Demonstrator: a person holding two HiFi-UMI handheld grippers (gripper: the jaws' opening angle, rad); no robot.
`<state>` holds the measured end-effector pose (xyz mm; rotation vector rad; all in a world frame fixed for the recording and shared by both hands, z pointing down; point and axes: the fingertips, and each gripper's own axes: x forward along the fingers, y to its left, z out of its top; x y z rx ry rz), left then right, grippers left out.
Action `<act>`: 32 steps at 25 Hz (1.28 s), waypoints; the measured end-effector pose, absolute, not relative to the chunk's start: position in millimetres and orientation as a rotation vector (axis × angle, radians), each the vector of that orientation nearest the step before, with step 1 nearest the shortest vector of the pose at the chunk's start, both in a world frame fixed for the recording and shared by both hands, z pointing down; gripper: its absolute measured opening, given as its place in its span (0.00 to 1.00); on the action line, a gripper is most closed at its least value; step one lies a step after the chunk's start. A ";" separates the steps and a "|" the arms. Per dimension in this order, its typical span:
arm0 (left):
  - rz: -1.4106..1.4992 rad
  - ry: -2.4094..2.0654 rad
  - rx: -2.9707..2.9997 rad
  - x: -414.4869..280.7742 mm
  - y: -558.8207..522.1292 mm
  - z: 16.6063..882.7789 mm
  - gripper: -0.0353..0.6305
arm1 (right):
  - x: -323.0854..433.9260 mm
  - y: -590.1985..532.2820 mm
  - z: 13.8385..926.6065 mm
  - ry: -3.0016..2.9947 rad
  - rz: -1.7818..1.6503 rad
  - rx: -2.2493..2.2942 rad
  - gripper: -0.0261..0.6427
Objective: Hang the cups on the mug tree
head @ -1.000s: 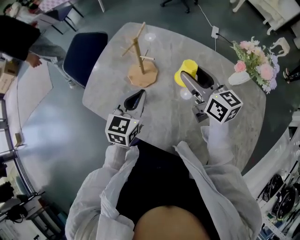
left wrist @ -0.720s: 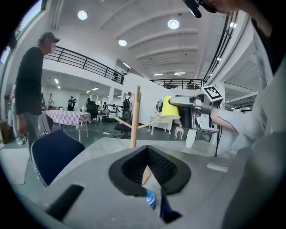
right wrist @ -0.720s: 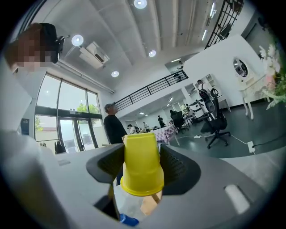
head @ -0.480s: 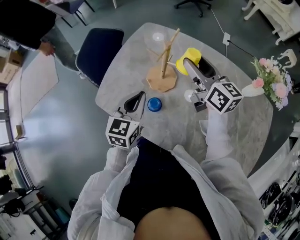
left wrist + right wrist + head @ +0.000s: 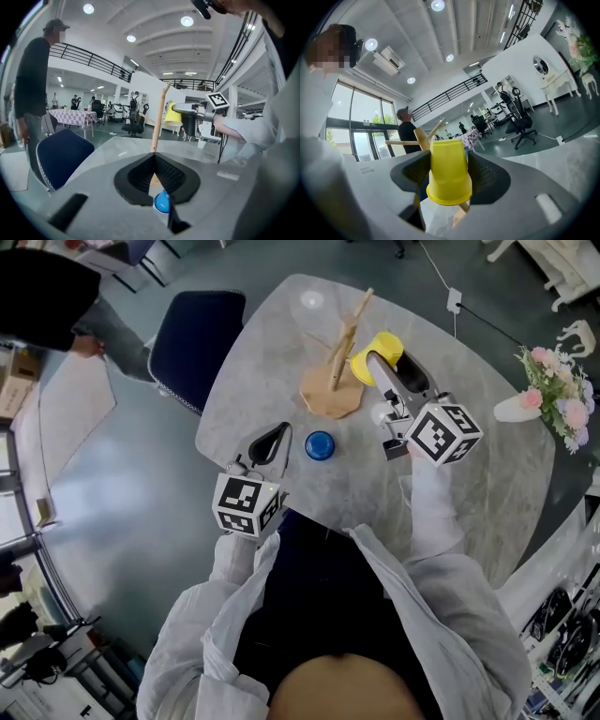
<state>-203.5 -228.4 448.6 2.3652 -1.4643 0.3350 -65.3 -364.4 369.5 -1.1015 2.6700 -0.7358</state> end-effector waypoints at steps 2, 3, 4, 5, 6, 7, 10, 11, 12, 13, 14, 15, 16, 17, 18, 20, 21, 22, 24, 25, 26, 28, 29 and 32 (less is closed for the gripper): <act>0.339 -1.447 2.368 -203.3 -229.3 452.8 0.06 | -64.6 -363.4 372.7 2.636 -0.754 -1.101 0.43; 0.341 -1.438 2.368 -203.5 -229.6 455.3 0.06 | -64.4 -362.6 374.6 2.622 -0.767 -1.097 0.43; 0.344 -1.429 2.368 -203.8 -229.8 457.9 0.06 | -64.2 -361.3 376.9 2.611 -0.781 -1.092 0.43; 0.346 -1.421 2.367 -204.2 -229.7 460.3 0.06 | -63.9 -359.8 379.6 2.601 -0.798 -1.087 0.43; 0.347 -1.415 2.367 -204.6 -229.6 462.6 0.06 | -63.4 -358.0 382.6 2.588 -0.816 -1.082 0.43; 0.348 -1.409 2.366 -205.1 -229.6 464.7 0.06 | -62.9 -356.1 385.9 2.573 -0.836 -1.077 0.43; 0.352 -1.391 2.365 -205.5 -229.0 471.0 0.06 | -62.2 -349.2 396.9 2.535 -0.892 -1.065 0.42; 0.355 -1.383 2.366 -205.4 -228.4 473.0 0.06 | -62.4 -346.7 400.0 2.525 -0.906 -1.063 0.42; 0.359 -1.376 2.368 -205.5 -227.8 474.8 0.06 | -62.8 -344.4 402.8 2.516 -0.918 -1.059 0.42; 0.363 -1.369 2.369 -205.8 -227.2 476.5 0.06 | -63.6 -342.5 405.7 2.510 -0.929 -1.056 0.41; 0.367 -1.363 2.369 -206.5 -226.4 478.5 0.06 | -64.5 -340.7 409.0 2.508 -0.940 -1.053 0.41; 0.369 -1.358 2.367 -207.4 -225.5 480.5 0.06 | -65.4 -339.0 412.8 2.511 -0.950 -1.052 0.41; 0.372 -1.354 2.365 -208.4 -224.6 482.5 0.06 | -66.3 -337.3 416.8 2.517 -0.960 -1.052 0.41; 0.373 -1.349 2.363 -209.4 -223.8 484.3 0.06 | -67.0 -335.7 420.6 2.524 -0.969 -1.054 0.41; 0.376 -1.345 2.362 -210.1 -223.1 486.1 0.06 | -67.6 -334.4 423.7 2.532 -0.975 -1.057 0.41; 0.383 -1.335 2.360 -211.0 -221.7 489.8 0.06 | -67.8 -333.4 427.5 2.540 -0.977 -1.065 0.40; 0.385 -1.330 2.361 -211.2 -221.1 491.4 0.06 | -67.6 -333.6 428.5 2.543 -0.974 -1.073 0.40; 0.386 -1.325 2.362 -211.2 -220.7 492.6 0.06 | -67.4 -334.1 429.3 2.548 -0.970 -1.084 0.40; 0.385 -1.317 2.367 -211.0 -220.4 493.7 0.06 | -67.1 -334.6 431.0 2.561 -0.960 -1.107 0.40; 0.383 -1.314 2.371 -211.1 -220.3 493.8 0.06 | -67.1 -334.1 431.8 2.569 -0.956 -1.115 0.40; 0.380 -1.311 2.375 -211.2 -220.4 493.4 0.06 | -67.3 -333.0 432.3 2.576 -0.952 -1.122 0.40; 0.372 -1.308 2.384 -212.2 -220.6 491.7 0.06 | -67.9 -329.5 432.6 2.587 -0.946 -1.134 0.41; 0.367 -1.307 2.389 -212.9 -221.0 490.4 0.06 | -67.8 -327.2 432.8 2.595 -0.942 -1.143 0.42; 0.358 -1.305 2.405 -215.8 -222.5 484.8 0.06 | -65.5 -316.0 435.5 2.637 -0.928 -1.187 0.45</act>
